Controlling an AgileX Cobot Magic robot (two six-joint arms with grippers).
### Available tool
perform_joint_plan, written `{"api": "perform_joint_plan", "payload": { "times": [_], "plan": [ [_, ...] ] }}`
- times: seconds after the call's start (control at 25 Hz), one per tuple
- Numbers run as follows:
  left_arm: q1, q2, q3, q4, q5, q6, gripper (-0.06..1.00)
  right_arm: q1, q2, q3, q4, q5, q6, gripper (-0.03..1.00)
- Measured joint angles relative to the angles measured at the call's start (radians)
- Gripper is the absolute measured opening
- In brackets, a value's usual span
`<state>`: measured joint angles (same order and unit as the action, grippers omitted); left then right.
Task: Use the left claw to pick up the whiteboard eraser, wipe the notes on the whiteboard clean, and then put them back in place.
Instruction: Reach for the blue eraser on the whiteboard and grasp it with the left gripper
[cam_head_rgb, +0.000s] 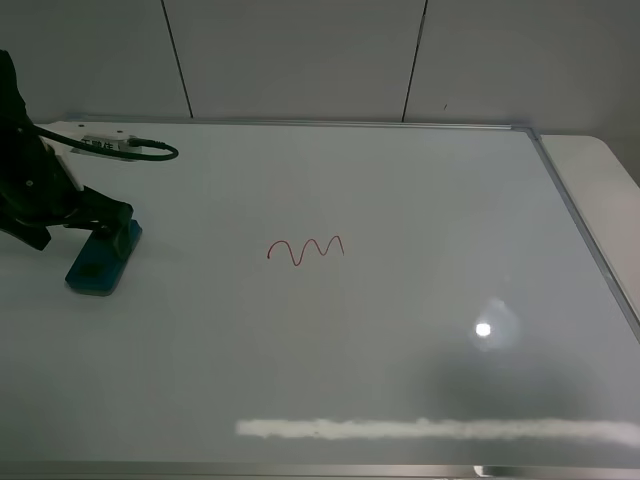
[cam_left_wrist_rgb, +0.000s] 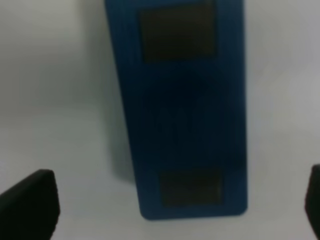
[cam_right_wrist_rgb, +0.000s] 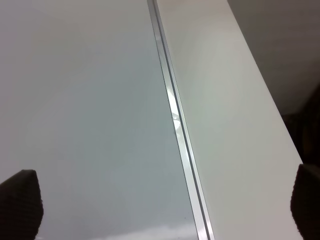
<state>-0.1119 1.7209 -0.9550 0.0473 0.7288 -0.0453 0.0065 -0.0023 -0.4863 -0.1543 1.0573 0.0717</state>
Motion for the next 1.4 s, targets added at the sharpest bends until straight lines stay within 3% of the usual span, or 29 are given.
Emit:
{"api": "perform_joint_plan", "payload": {
  "times": [0.4,0.64,1.16,1.24,1.32,1.4],
  "plan": [
    [0.000,0.020,-0.001,0.022,-0.071,-0.057,0.99,0.000,0.000,0.000,0.000,0.000,0.000,0.99],
    [0.000,0.088,-0.003,-0.014,-0.071,-0.058,0.99,0.000,0.000,0.000,0.000,0.000,0.000,0.99],
    [0.000,0.104,-0.015,-0.015,-0.073,-0.058,0.99,0.000,0.000,0.000,0.000,0.000,0.000,0.99],
    [0.000,0.105,-0.015,-0.026,-0.061,-0.067,0.84,0.000,0.000,0.000,0.000,0.000,0.000,0.99],
    [0.000,0.105,-0.015,-0.040,-0.052,-0.085,0.53,0.000,0.000,0.000,0.000,0.000,0.000,0.99],
    [0.000,0.105,-0.015,-0.047,-0.052,-0.090,0.56,0.000,0.000,0.000,0.000,0.000,0.000,0.99]
  ]
}}
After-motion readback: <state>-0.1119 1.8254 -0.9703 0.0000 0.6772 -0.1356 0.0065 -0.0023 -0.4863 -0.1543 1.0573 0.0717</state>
